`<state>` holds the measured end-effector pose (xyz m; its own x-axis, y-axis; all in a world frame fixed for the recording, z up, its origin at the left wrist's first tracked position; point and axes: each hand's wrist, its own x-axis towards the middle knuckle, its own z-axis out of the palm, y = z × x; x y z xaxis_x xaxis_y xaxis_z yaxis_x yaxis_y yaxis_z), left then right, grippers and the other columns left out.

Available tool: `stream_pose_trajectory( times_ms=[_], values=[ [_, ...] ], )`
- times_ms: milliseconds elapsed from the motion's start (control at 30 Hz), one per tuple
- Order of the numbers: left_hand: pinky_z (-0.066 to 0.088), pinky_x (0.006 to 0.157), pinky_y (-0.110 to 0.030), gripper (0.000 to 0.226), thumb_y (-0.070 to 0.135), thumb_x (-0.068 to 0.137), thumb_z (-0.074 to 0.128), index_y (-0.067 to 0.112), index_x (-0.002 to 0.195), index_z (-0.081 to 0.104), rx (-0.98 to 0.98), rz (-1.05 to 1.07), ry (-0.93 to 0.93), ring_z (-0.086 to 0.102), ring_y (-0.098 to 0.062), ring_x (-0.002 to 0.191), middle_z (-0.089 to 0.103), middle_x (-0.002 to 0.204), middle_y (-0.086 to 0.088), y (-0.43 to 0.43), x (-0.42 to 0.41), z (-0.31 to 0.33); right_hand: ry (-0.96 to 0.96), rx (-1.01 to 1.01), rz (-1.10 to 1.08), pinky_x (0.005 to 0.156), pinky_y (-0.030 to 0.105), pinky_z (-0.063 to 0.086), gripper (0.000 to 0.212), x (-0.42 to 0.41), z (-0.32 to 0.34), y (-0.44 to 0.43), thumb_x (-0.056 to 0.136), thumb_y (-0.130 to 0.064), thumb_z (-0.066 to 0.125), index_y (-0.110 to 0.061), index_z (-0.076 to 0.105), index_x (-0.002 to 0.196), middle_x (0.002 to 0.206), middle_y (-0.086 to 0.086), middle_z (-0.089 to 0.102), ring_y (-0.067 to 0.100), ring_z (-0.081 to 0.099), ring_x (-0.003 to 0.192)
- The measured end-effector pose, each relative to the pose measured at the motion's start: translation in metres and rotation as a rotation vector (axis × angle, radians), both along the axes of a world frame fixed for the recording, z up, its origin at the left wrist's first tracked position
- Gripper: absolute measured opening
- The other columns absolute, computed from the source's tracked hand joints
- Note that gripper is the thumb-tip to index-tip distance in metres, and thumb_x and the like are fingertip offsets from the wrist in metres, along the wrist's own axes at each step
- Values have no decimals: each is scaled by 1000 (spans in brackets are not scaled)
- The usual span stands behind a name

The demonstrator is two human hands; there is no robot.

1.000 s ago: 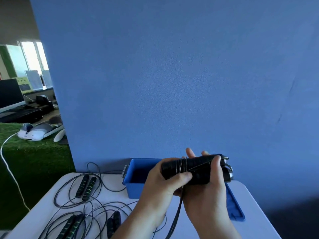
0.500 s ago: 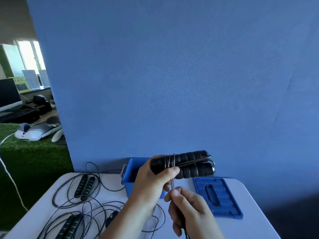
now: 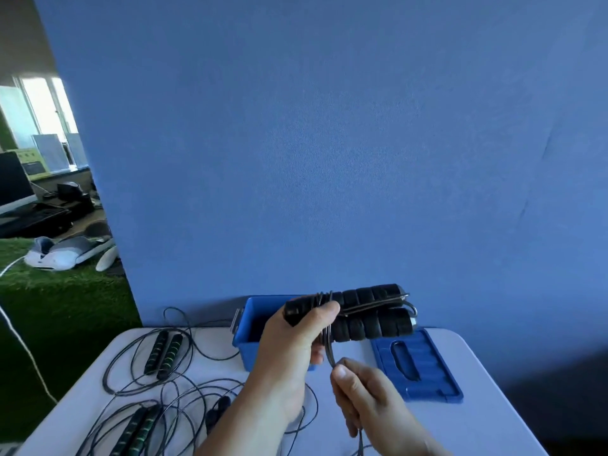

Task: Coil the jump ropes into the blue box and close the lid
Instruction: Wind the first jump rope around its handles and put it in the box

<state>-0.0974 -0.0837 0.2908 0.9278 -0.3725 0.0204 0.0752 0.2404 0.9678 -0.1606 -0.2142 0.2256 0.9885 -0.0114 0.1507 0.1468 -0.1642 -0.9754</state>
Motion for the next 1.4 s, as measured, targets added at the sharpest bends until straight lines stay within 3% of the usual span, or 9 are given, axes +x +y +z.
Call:
stream_pose_trajectory(
  times_ms=[133, 267, 367, 467, 633, 767, 967, 1133, 1400],
  values=[
    [39, 54, -27, 47, 39, 69, 75, 0, 95, 70, 10, -35, -16, 52, -21, 71, 64, 80, -9, 5, -5, 0, 4, -162, -26, 50, 28, 44, 33, 12, 8, -20, 97, -43, 53, -30, 52, 66, 58, -9, 42, 10, 41, 50],
    [37, 55, -29, 31, 38, 65, 78, 13, 84, 75, 17, -49, 26, 51, -17, 66, 65, 78, -4, 9, -5, 1, 124, -376, -77, 57, 27, 47, 32, 34, 15, -53, 96, -13, 60, -21, 53, 66, 54, -16, 52, -2, 47, 50],
    [37, 56, -30, 13, 35, 66, 77, 24, 74, 77, 29, -69, 39, 52, -14, 62, 66, 76, 0, 13, -5, 2, 176, -450, -88, 74, 40, 58, 21, 52, 28, -74, 91, 2, 54, -6, 65, 75, 79, 7, 72, 11, 66, 68],
    [38, 52, -28, 22, 33, 67, 77, 16, 80, 77, 52, -78, 17, 55, -17, 68, 67, 78, -2, 18, -5, 2, 183, -486, -23, 60, 23, 46, 28, 70, 65, -68, 88, 6, 56, -14, 63, 70, 68, -3, 59, 7, 50, 59],
    [39, 51, -27, 21, 30, 70, 74, 13, 83, 74, 76, -87, -72, 55, -15, 69, 64, 78, -3, 22, -7, 2, 141, -826, 68, 49, 16, 34, 30, 82, 108, -62, 86, -15, 70, -20, 56, 60, 52, -13, 46, 1, 38, 50],
    [40, 52, -28, 16, 30, 70, 74, 16, 78, 74, 95, -68, -80, 51, -15, 62, 64, 76, -4, 25, -7, 0, 137, -837, 153, 49, 25, 33, 33, 80, 127, -61, 85, -28, 76, -18, 55, 62, 53, -7, 43, 9, 36, 51],
    [39, 51, -27, 33, 31, 69, 77, 8, 92, 73, 119, -46, -29, 47, -18, 55, 65, 77, -11, 24, -3, -5, 84, -1036, 169, 46, 19, 29, 41, 76, 152, -50, 81, -43, 79, -19, 54, 59, 48, -10, 38, 6, 33, 45],
    [39, 48, -26, 39, 31, 70, 79, 5, 98, 71, 135, -44, -30, 49, -15, 54, 61, 71, -7, 23, 2, -7, 205, -841, 107, 45, 17, 30, 43, 65, 158, -43, 93, -45, 65, -16, 57, 61, 53, -8, 43, 12, 35, 48],
    [39, 49, -28, 28, 24, 85, 79, 3, 99, 69, 174, 88, 25, 47, -13, 53, 54, 65, -1, 16, 13, -16, 300, -523, -7, 44, 22, 29, 27, 44, 153, -18, 95, -18, 52, -11, 66, 73, 57, 2, 42, 14, 32, 44]
  ],
)
